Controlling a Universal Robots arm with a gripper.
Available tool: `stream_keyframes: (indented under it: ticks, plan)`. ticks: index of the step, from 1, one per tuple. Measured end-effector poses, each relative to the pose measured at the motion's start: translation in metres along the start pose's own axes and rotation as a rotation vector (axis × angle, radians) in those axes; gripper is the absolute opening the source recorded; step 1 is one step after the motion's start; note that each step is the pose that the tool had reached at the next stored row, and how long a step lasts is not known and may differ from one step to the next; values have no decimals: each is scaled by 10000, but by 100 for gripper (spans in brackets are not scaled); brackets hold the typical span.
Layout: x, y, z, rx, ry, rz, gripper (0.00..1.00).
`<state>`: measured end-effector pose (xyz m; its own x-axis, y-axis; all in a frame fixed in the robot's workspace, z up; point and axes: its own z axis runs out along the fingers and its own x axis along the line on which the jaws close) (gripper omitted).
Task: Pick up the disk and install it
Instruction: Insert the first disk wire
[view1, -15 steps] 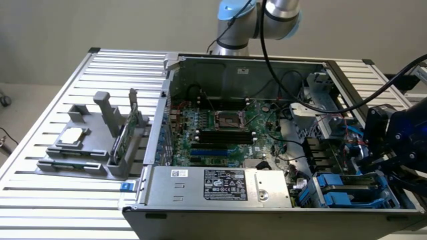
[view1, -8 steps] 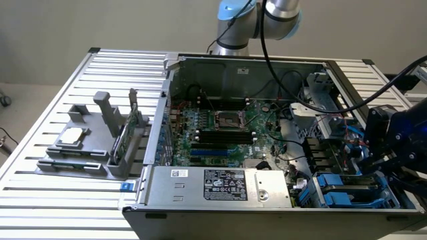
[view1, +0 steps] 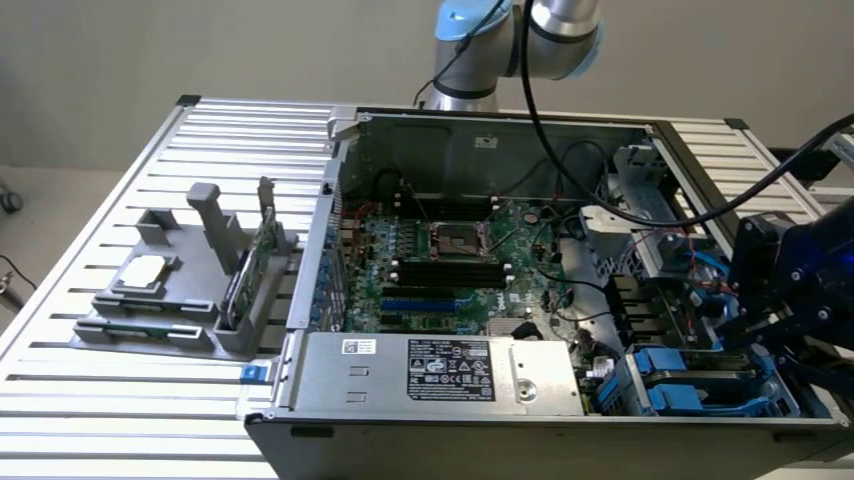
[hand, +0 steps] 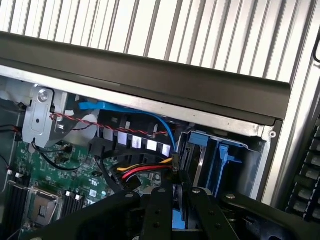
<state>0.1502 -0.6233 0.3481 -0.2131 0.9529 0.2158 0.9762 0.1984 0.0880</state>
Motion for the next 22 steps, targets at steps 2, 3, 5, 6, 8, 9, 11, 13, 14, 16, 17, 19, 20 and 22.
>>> stream_keyframes:
  ticks: [2,3,5,6,8,9,11,13,14,16,17,19,20,22]
  plan:
    - [-1,-1,-1,1,-37,57,18]
    - [-1,-2,-1,2,-57,87,18]
    - [-1,-3,-2,7,-104,149,18]
    - [-1,-3,-1,8,-128,178,18]
    - [-1,-5,-1,17,-181,236,18]
    - [-1,-5,-1,28,-213,269,18]
    - [0,-6,-1,51,-283,335,18]
    - [0,-10,-1,66,-346,400,18]
    - [1,-13,0,72,-368,430,18]
    - [2,-22,2,82,-405,487,18]
    - [4,-28,2,83,-418,516,18]
    - [6,-40,2,75,-436,571,18]
    - [6,-43,2,71,-444,599,18]
    - [8,-47,1,61,-458,654,18]
